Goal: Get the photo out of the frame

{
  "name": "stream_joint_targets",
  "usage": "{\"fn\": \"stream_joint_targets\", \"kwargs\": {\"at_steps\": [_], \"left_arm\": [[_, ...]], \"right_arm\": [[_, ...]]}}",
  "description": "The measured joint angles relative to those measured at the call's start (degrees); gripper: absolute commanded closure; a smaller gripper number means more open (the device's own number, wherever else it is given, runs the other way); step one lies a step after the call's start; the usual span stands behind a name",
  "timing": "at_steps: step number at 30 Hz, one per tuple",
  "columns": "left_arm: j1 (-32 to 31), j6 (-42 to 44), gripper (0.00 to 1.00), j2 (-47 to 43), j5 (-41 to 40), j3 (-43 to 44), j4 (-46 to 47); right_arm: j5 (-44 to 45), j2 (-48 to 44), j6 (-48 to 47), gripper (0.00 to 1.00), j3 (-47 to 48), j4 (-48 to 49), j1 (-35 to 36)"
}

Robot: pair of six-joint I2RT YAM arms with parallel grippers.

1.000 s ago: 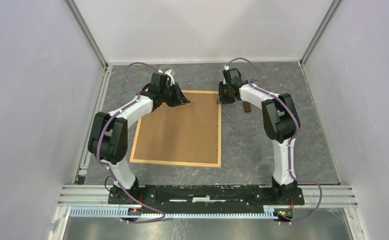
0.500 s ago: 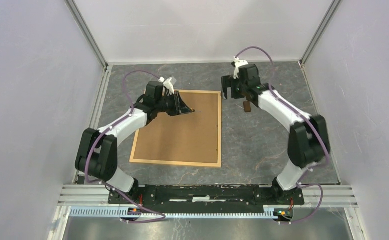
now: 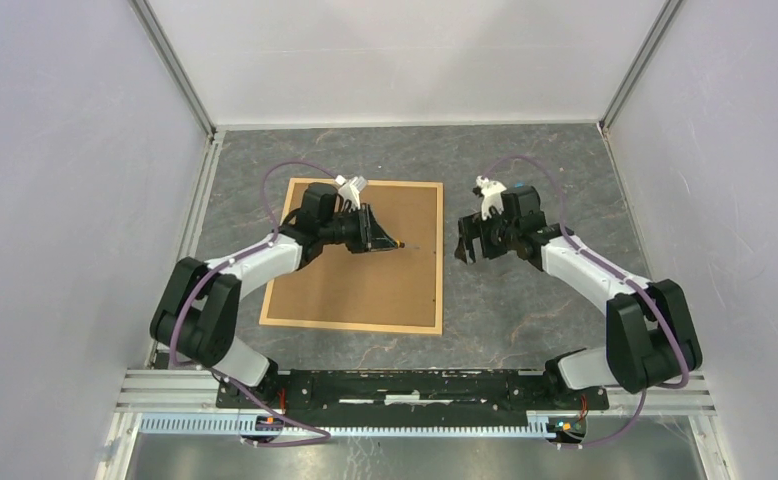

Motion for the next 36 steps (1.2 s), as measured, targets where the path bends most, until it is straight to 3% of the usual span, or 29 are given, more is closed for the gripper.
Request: {"fn": "stream_joint_targets", "kwargs": {"at_steps": [8,14,22,36], "left_arm": [[0.1,-2.6,0.98,8.7,2.6,0.7,3.0],[0.4,-5.8,0.98,12.5,3.2,2.1,3.4],[0.4,-11.4,0.98,17.3,4.0,4.6,6.2],[0.4,-14.7,0.98,22.4,5.2,6.8,8.6]], "right_arm": [[-17.5,8.5,-5.0,0.02,-0.9,0.7,-0.2],[-24.8,13.6,-7.5,0.02,-0.4,2.3,-2.2],[-28.8,16.1,-9.8,0.02,0.7,4.2,-3.0],[-33.6,19.9,-18.9,0.13,2.6,6.1,-5.5]]}}
